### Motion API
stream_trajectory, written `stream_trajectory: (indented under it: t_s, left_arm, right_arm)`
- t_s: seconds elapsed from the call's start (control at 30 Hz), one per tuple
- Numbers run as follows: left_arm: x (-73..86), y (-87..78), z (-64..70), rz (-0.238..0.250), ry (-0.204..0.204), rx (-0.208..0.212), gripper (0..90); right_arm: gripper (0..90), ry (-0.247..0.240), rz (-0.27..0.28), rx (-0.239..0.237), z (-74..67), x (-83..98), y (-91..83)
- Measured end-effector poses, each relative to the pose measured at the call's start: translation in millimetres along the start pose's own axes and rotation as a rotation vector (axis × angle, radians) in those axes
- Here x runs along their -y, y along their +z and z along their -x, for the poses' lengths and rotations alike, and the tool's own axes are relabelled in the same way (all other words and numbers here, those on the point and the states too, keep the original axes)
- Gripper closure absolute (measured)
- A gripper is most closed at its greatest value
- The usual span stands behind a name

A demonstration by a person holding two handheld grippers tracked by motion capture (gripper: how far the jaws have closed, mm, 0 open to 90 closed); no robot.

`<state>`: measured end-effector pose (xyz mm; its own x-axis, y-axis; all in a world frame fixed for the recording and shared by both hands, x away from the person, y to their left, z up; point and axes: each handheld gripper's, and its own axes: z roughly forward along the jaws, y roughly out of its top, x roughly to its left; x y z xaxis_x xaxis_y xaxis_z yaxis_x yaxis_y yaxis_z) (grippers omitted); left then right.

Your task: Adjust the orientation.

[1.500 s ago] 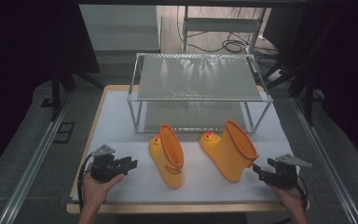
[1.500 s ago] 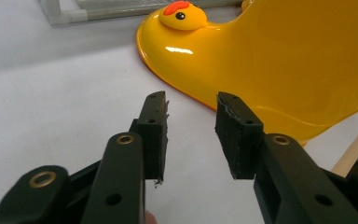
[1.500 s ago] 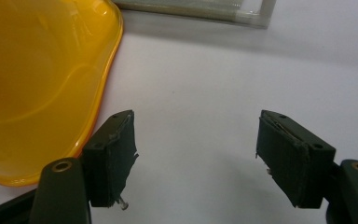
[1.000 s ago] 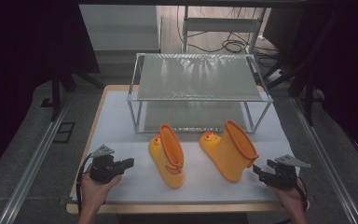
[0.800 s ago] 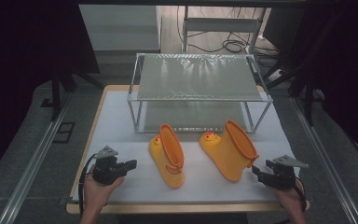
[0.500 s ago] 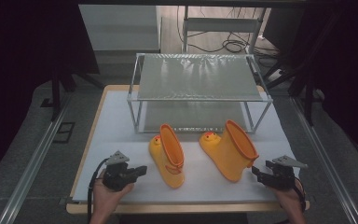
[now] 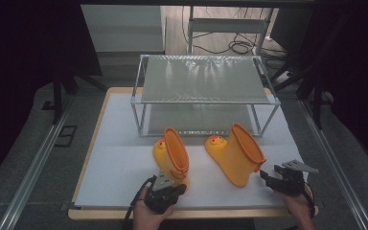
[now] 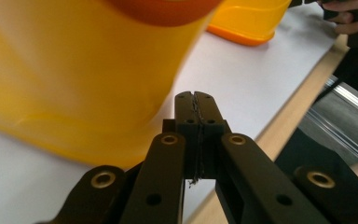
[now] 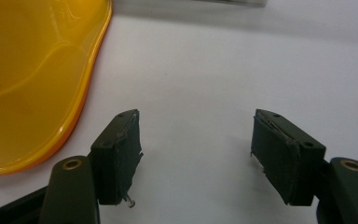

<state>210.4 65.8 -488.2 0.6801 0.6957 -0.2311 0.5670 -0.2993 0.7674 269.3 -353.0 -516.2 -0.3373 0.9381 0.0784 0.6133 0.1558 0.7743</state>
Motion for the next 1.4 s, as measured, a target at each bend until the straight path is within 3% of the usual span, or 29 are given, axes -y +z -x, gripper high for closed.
stream_trajectory:
  t_s: [0.13,0.23,0.3,0.5,0.6,0.8,0.83,0.87,0.9,1.0,1.1,1.13,1.27,1.3,1.4]
  left_arm:
    - [-1.4,19.3,13.1,0.048,0.030,-0.041,90.0]
    - [-2.3,24.2,14.6,0.059,0.035,-0.053,89.8]
    - [-3.4,25.5,13.2,0.079,0.038,-0.085,89.6]
    - [-0.3,20.4,8.8,0.086,0.037,-0.084,90.0]
    - [8.9,3.9,-2.8,0.090,0.011,-0.074,90.0]
    - [24.7,-20.8,-22.0,0.095,-0.036,-0.097,90.0]
    - [30.8,-29.4,-32.7,0.106,-0.071,-0.095,90.0]
    - [30.8,-29.4,-32.7,0.106,-0.071,-0.095,89.6]
    - [34.2,-35.0,-42.4,0.118,-0.108,-0.078,89.2]
    - [36.2,-38.5,-47.5,0.122,-0.123,-0.076,87.6]
    - [39.8,-43.8,-48.7,0.128,-0.112,-0.055,80.3]
    - [43.3,-51.3,-51.9,0.120,-0.111,-0.014,77.2]
    - [51.1,-67.1,-63.5,0.129,-0.122,-0.017,71.4]
    - [52.9,-75.0,-74.3,0.129,-0.138,-0.053,70.6]
    - [50.6,-78.9,-86.5,0.115,-0.150,-0.080,67.6]
  right_arm:
    - [32.6,0.001,-0.005,0.000,-0.6,-0.2,1.2]
    - [32.6,0.000,-0.009,0.002,-0.9,0.1,2.4]
    - [32.6,-0.001,-0.009,0.004,-0.8,0.2,2.5]
    - [32.6,0.007,-0.011,0.007,1.2,0.8,1.9]
    - [32.6,0.007,-0.014,0.005,1.7,1.0,2.4]
    - [32.7,0.018,-0.010,0.006,4.6,-0.3,3.6]
    - [32.7,0.016,-0.009,0.007,5.2,-0.7,4.0]
    - [32.7,0.016,-0.009,0.007,5.2,-0.7,4.0]
    - [32.8,0.019,-0.004,0.009,5.5,-1.5,4.5]
    - [32.9,0.018,-0.002,0.010,5.7,-3.0,4.8]
    - [32.9,0.016,0.002,0.009,5.2,-3.8,5.5]
    - [33.3,0.012,0.001,0.009,4.8,-4.1,5.1]
    - [35.7,0.015,0.008,0.005,5.8,-4.0,4.1]
    - [36.7,0.017,0.010,0.002,5.8,-4.1,3.7]
    - [40.6,0.011,0.014,-0.009,5.3,-5.0,2.5]
